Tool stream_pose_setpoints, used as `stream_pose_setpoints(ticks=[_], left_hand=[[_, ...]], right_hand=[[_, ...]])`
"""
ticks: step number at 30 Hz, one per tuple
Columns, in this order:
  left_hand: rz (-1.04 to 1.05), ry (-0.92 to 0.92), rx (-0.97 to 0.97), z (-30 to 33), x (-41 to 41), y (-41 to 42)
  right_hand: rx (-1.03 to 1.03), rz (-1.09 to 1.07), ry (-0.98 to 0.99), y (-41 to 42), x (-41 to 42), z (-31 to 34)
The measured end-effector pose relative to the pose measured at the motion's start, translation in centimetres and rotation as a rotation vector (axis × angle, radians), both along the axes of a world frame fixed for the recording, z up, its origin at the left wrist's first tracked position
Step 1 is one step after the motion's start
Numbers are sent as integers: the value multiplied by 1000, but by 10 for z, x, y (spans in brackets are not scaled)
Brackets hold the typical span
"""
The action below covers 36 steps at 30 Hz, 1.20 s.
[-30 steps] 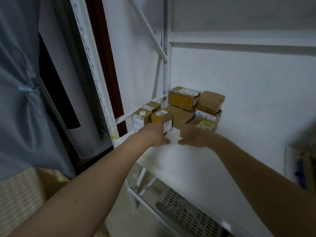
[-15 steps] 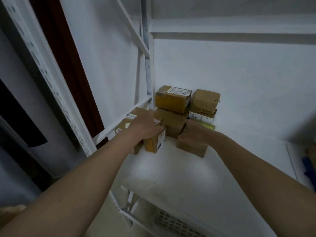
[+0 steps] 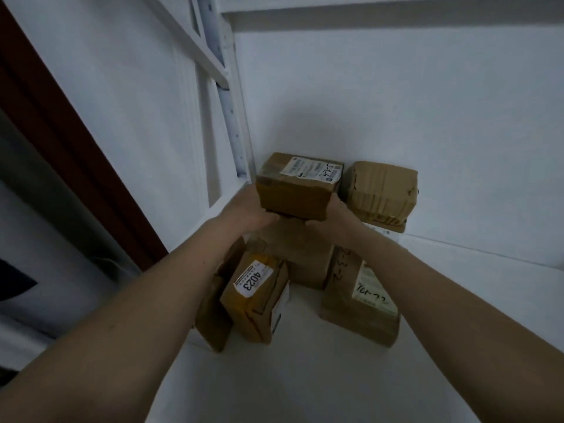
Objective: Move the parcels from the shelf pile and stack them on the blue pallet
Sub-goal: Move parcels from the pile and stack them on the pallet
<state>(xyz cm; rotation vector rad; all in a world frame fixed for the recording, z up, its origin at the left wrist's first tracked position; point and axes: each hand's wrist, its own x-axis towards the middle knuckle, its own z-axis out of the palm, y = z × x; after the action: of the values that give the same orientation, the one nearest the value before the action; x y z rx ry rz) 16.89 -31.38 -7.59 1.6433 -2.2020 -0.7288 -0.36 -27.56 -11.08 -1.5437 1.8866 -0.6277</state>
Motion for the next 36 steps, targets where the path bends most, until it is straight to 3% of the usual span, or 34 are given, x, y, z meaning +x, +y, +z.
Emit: stream_pose_setpoints(ticks=[6, 12, 18, 24, 36], left_hand=[[143, 150, 130, -18, -12, -50], [217, 436, 376, -24, -8, -71], [244, 402, 212, -13, 12, -62], [202, 425, 57, 17, 35, -27], [-179, 327, 34, 48, -4, 83]], right_hand=[[11, -96, -97, -24, -8, -13], [-3, -101, -243, -26, -9, -15], [-68, -44, -325, -5, 15, 6], [-217, -46, -274, 36, 41, 51], [-357, -417, -241, 184, 34, 91]])
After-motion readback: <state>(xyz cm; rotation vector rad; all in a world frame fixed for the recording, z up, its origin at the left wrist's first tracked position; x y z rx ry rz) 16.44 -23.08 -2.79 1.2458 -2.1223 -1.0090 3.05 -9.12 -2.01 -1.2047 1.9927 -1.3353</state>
